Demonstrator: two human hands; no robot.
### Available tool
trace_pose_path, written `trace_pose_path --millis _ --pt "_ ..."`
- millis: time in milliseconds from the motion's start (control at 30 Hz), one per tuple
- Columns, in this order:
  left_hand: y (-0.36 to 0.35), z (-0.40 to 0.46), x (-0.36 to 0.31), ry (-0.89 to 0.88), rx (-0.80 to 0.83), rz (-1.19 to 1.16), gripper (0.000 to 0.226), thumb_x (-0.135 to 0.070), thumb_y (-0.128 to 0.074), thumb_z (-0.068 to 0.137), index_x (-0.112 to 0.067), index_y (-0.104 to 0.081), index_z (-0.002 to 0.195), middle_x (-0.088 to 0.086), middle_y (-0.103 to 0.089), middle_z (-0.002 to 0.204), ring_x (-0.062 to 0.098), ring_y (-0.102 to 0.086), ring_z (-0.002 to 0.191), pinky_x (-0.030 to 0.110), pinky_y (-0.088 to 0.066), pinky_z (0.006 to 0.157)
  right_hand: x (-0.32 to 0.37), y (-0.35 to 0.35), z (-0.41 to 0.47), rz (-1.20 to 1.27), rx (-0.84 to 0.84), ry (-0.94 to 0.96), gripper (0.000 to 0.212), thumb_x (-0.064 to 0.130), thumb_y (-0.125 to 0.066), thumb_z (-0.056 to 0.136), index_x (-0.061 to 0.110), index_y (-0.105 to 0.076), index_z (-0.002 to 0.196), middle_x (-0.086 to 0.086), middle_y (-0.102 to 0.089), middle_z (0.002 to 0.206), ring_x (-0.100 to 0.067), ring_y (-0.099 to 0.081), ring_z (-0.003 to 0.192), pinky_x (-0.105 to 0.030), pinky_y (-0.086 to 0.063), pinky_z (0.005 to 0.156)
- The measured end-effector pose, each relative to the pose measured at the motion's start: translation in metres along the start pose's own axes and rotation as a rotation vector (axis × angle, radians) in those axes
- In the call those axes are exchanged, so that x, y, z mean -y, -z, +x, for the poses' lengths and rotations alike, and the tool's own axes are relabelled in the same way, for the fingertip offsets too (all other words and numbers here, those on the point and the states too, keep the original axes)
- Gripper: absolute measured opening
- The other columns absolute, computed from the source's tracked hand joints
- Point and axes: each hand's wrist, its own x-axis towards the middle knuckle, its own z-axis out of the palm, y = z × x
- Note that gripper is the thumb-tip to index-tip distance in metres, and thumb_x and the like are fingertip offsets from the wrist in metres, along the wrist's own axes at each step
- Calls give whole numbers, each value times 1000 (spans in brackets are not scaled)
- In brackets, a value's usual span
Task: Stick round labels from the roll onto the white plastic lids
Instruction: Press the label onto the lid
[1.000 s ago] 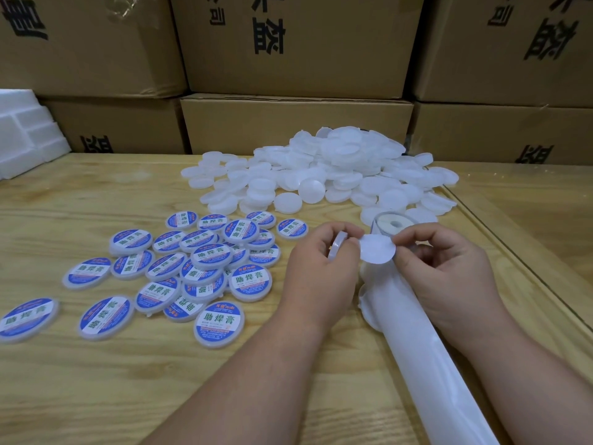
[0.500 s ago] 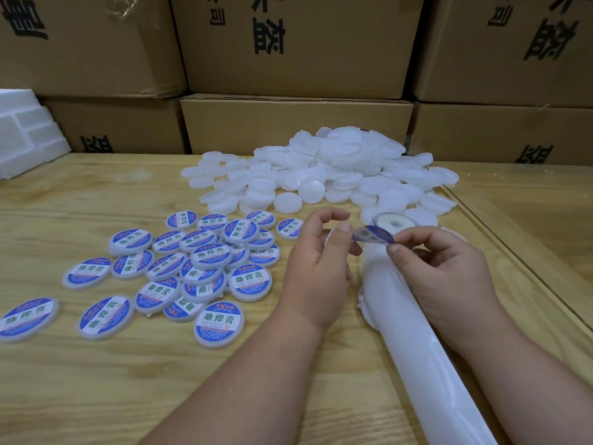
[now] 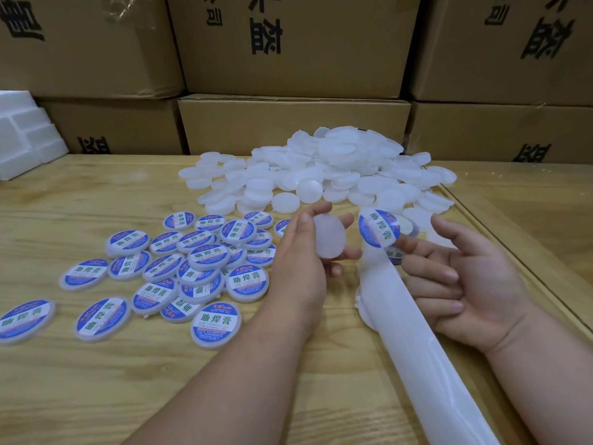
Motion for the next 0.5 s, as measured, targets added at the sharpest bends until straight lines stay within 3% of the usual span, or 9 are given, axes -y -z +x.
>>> trace_pose_path --millis 67,200,400,500 --pt "-1 0 1 11 -2 0 40 -37 -26 111 -24 -65 111 2 -75 86 26 -63 58 27 -33 46 0 0 0 29 61 -67 47 45 -75 77 9 -71 107 6 -32 44 -7 -13 38 -16 -22 29" --pt "0 0 2 61 38 -49 44 -34 -27 109 -19 -67 100 9 -69 76 25 -54 48 27 -29 45 0 -2 -2 34 155 -156 57 40 -84 73 6 -71 117 4 -35 41 -8 -15 37 -15 -23 30" --pt "1 1 4 37 104 -48 31 -30 -38 92 -17 -64 103 29 -71 103 25 -53 49 29 -29 45 0 -3 -2 28 126 -176 65 37 -89 67 4 -71 119 4 -33 40 -7 -13 37 -14 -23 29" --pt "1 3 5 44 134 -13 36 -29 -40 79 -17 -60 106 25 -73 104 23 -54 49 30 -28 46 0 -4 -2 20 131 -184 68 37 -90 65 3 -71 120 4 -33 39 -7 -13 37 -14 -23 29"
